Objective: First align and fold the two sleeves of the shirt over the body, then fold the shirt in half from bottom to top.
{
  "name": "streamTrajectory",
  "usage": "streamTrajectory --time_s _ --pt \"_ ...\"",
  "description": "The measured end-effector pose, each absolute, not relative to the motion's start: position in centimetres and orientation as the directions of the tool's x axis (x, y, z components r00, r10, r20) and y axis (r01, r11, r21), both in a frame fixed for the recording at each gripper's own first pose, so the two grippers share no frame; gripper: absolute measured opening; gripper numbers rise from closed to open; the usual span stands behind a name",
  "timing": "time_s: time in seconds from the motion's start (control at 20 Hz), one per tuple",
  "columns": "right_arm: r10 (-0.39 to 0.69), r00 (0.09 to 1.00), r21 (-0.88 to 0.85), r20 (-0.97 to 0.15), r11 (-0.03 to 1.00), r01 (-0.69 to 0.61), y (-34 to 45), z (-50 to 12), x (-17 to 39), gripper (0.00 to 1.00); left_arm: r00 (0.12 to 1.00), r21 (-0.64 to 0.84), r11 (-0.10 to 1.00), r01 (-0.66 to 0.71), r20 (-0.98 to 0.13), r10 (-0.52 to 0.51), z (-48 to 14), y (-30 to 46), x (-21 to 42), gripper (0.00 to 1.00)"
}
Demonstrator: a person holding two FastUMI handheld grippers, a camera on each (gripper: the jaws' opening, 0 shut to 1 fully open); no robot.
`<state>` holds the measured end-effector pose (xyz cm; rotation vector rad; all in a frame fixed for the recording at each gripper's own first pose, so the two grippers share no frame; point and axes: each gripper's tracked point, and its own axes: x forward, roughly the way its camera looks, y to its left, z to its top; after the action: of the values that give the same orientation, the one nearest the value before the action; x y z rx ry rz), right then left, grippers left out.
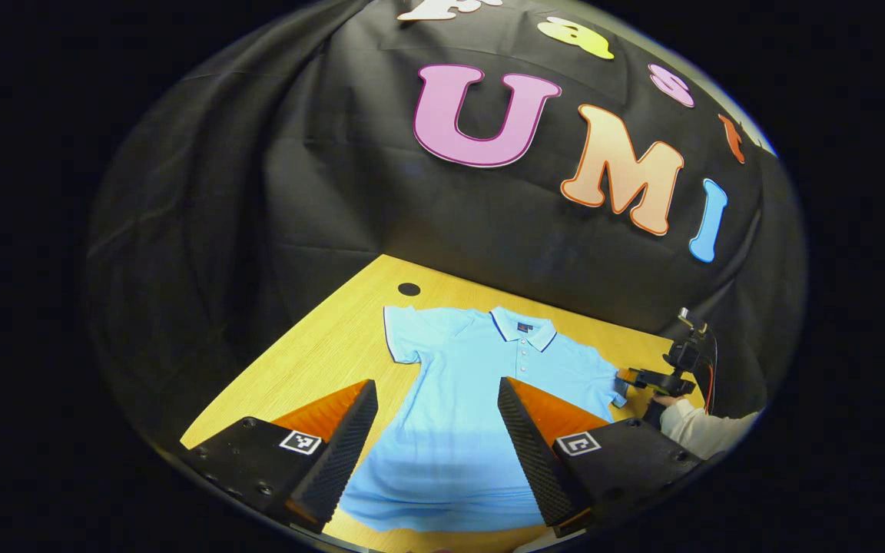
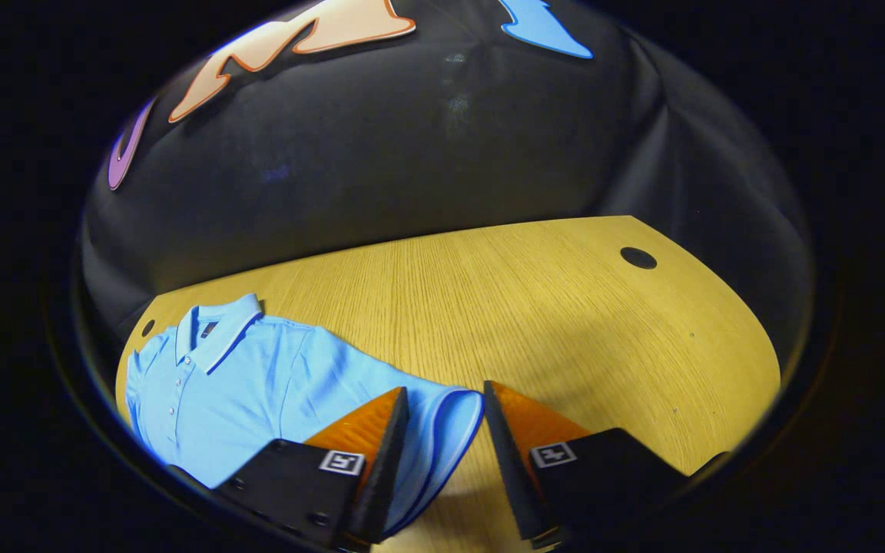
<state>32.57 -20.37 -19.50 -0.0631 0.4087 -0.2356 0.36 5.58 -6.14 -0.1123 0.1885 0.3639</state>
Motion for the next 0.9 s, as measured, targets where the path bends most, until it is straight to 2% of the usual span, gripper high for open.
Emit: streamTrajectory --time_s 0.05,0.15,0.2,0.25,0.4,0.6,0.9 --pt "-0.227 0.892 -0.102 -0.390 0.974 0.203 -19.9 -19.6 32.5 0.52 0.917 -0.072 0.929 -0.362 -0.203 0.342 -6.2 5.6 0.4 0.94" --pt "-0.209 0.896 -0.099 -0.391 0.978 0.185 -19.4 -19.8 32.5 0.22 0.919 -0.073 0.932 -0.356 -0.207 0.335 -6.2 5.4 0.4 0.95" --pt "-0.212 0.895 -0.104 -0.392 0.977 0.186 -19.2 -19.8 32.4 0.17 0.920 -0.075 0.933 -0.353 -0.208 0.331 -6.2 5.4 0.4 0.95" --pt "-0.199 0.896 -0.098 -0.398 0.980 0.174 -18.7 -19.9 32.3 0.06 0.922 -0.075 0.934 -0.348 -0.209 0.326 -6.2 5.3 0.4 0.94" --pt "-0.150 0.901 -0.060 -0.408 0.989 0.138 -16.7 -19.8 32.0 0.06 0.924 -0.061 0.939 -0.340 -0.210 0.321 -6.1 5.3 0.4 0.94" --pt "0.001 0.936 0.106 -0.352 0.994 0.038 -10.1 -17.5 32.3 0.06 0.924 -0.061 0.940 -0.336 -0.214 0.316 -6.3 5.3 0.4 0.94" --pt "0.153 0.919 0.237 -0.363 0.969 -0.068 -2.3 -18.9 32.6 0.07 0.923 -0.048 0.942 -0.332 -0.222 0.313 -6.7 5.4 0.4 0.94"
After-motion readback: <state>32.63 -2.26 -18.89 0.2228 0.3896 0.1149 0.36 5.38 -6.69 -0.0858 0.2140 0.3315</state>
